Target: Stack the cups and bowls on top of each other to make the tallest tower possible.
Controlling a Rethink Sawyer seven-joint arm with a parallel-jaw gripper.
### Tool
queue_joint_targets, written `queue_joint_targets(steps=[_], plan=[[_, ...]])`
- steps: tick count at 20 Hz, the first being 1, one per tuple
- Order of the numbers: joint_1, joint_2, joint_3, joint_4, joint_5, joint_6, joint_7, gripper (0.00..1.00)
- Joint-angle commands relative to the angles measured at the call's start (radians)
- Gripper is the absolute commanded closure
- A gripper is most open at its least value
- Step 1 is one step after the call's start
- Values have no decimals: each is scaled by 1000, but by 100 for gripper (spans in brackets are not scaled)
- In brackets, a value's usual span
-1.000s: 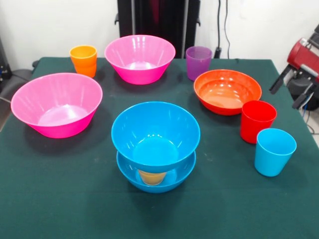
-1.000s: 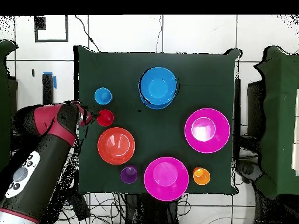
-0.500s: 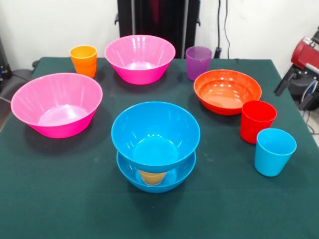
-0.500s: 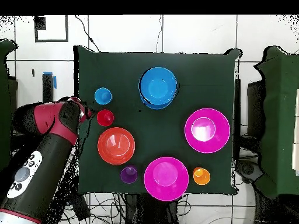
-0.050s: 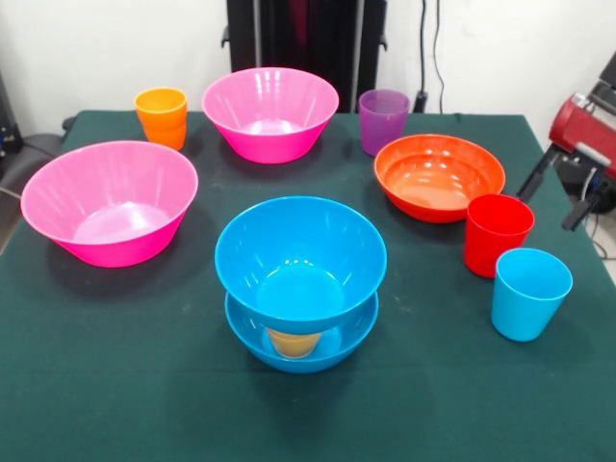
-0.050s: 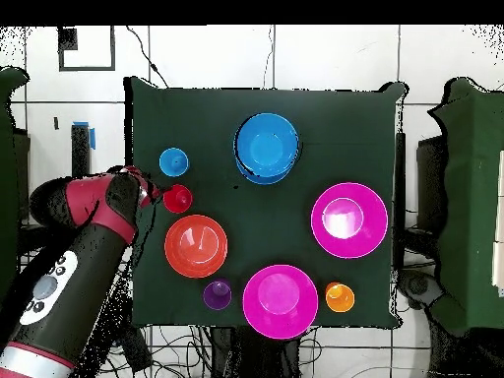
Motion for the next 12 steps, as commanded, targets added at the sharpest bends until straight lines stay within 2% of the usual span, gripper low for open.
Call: queue_joint_targets(steps=[1,6,12], plan=[[4,79,101,17,18,-24,218,0],[3,93,123,26,31,-68,219,0],[9,122,114,6,42,-72,235,0]])
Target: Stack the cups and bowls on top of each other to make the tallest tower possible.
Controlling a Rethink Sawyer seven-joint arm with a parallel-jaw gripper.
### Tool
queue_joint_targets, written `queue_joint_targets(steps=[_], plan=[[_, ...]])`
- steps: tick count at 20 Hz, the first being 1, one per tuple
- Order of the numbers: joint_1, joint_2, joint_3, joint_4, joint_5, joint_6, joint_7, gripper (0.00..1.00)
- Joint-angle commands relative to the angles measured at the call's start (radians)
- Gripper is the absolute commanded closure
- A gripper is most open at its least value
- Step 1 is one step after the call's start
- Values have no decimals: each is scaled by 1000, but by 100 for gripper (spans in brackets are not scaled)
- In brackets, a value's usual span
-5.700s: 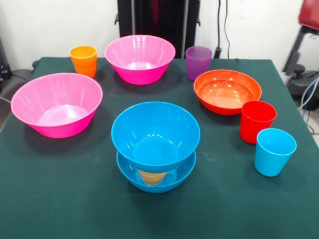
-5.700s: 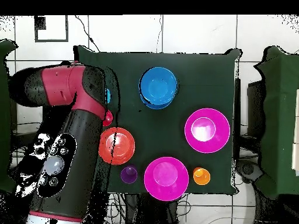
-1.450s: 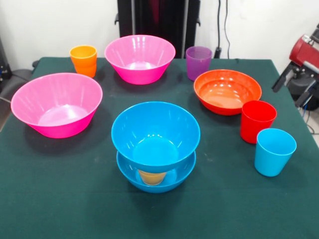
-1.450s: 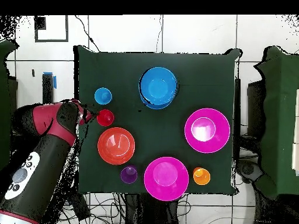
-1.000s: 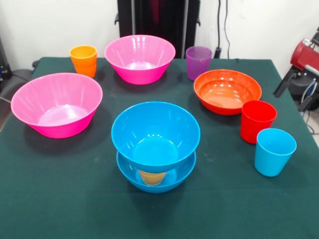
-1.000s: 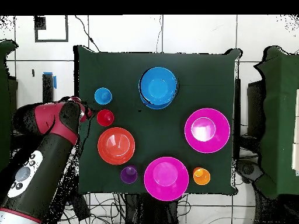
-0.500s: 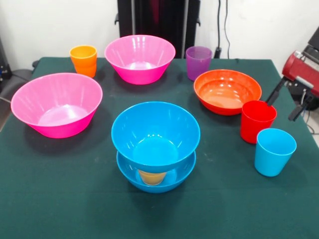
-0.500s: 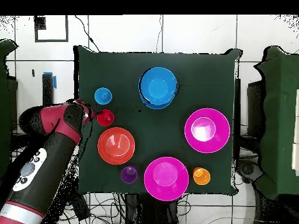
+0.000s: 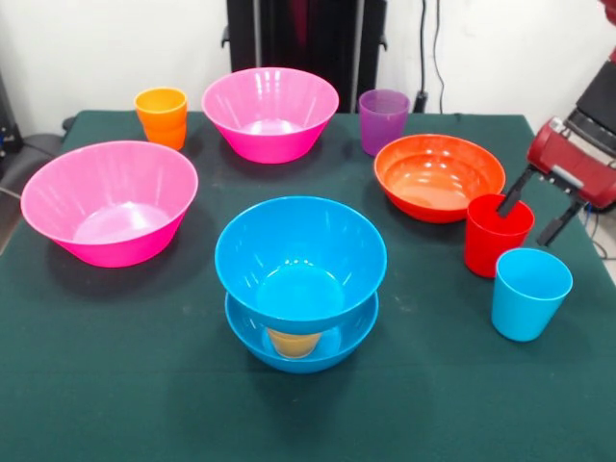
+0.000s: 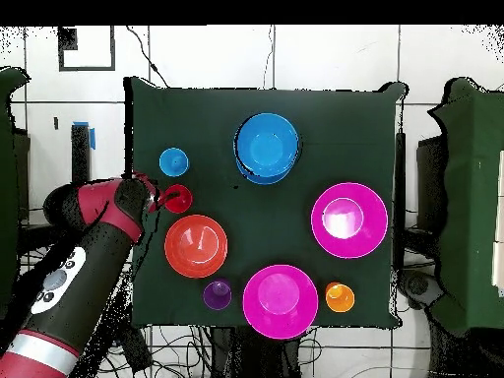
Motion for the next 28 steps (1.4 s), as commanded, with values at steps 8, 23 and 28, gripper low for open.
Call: queue_joint_targets(steps=[8,23,28], plan=[[-1,59,125,7,46,-78,212,100],[-30,-135,93,33,11,139,69,100],[-58,-224,29,-15,-57,205,-40,100]])
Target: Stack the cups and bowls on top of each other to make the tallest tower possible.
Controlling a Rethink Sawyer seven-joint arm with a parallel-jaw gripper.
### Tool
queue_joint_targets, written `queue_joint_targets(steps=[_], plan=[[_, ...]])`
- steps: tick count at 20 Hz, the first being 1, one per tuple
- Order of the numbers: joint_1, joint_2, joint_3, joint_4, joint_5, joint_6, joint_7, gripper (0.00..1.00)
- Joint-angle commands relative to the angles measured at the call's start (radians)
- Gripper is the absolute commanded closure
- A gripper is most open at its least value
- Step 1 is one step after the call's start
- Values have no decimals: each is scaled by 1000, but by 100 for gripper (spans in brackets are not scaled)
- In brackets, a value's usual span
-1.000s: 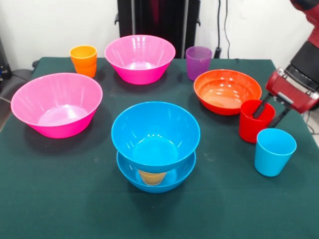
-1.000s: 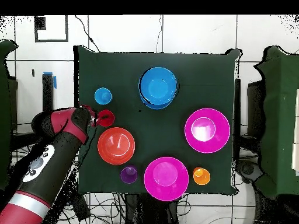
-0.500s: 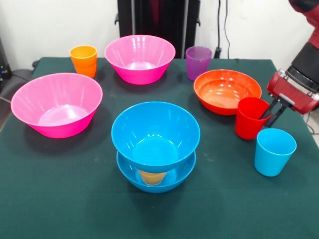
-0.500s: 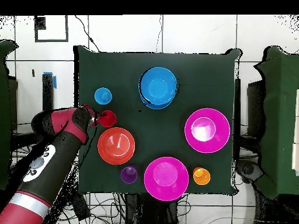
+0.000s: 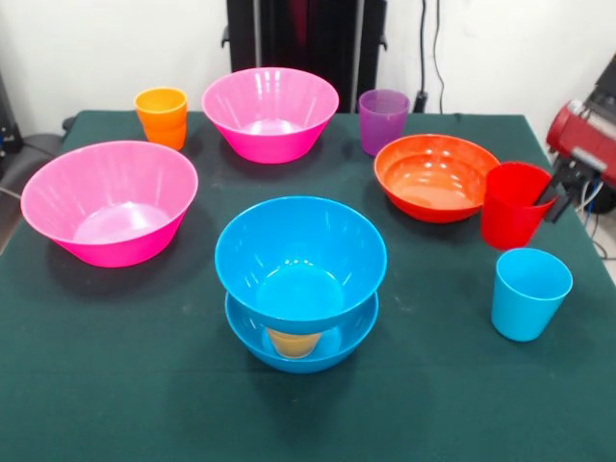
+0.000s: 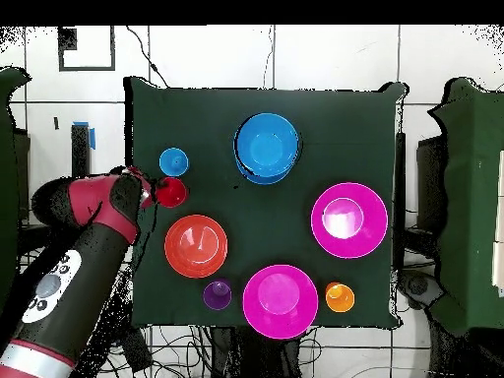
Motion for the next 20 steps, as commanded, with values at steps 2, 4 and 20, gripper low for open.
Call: queue_joint_targets(steps=[2,4,20], plan=[[-78,-201,63,-11,-90,143,-77,100],[-108,-241,95,-10,-92,131,-112,100],[-302,-393,246,-196,-179,391,-346,100]])
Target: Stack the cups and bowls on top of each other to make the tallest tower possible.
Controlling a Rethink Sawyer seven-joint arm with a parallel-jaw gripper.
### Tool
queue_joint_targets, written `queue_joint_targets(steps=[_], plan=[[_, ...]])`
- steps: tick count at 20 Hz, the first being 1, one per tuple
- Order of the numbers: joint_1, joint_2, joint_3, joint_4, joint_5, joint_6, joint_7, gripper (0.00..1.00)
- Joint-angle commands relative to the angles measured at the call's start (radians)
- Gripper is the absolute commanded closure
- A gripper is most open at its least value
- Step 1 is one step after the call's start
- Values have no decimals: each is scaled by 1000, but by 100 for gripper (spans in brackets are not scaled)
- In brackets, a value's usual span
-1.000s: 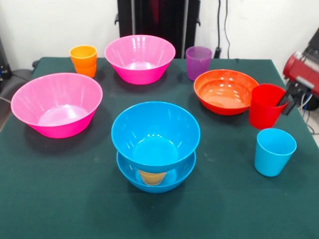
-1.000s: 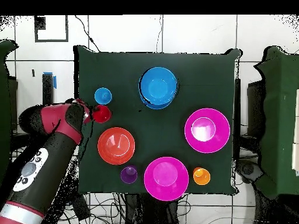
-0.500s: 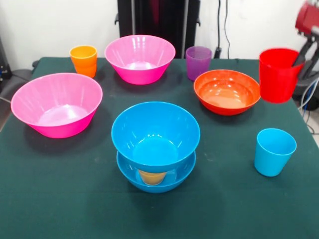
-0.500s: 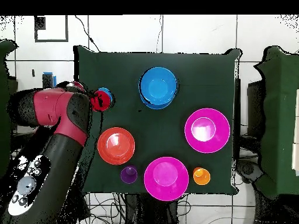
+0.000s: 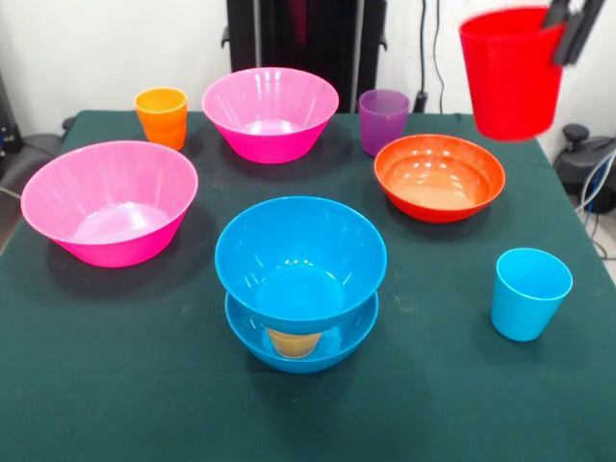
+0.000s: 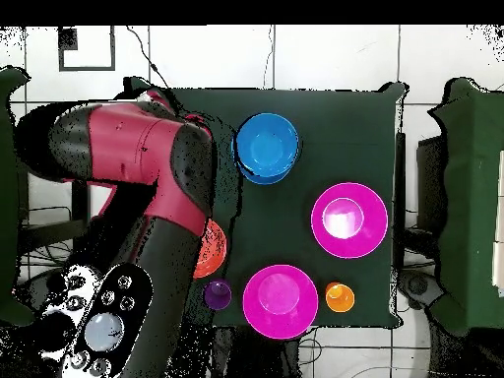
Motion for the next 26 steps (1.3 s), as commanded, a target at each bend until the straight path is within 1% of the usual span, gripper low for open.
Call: queue_joint_targets(steps=[1,5,7,11,12,13,17,19,26], plan=[[-39,-19,187,-142,-146,272,-334,100],[-80,26,179,-283,-199,385,-381,100],[-104,42,183,-334,-221,416,-428,100],[-143,48,215,-354,-250,402,-488,100],[-144,49,221,-348,-259,385,-492,100],[-154,57,223,-370,-266,382,-498,100],[-170,72,231,-391,-295,352,-511,100],[-179,72,245,-384,-299,339,-514,100],[-210,77,277,-341,-304,357,-496,100]])
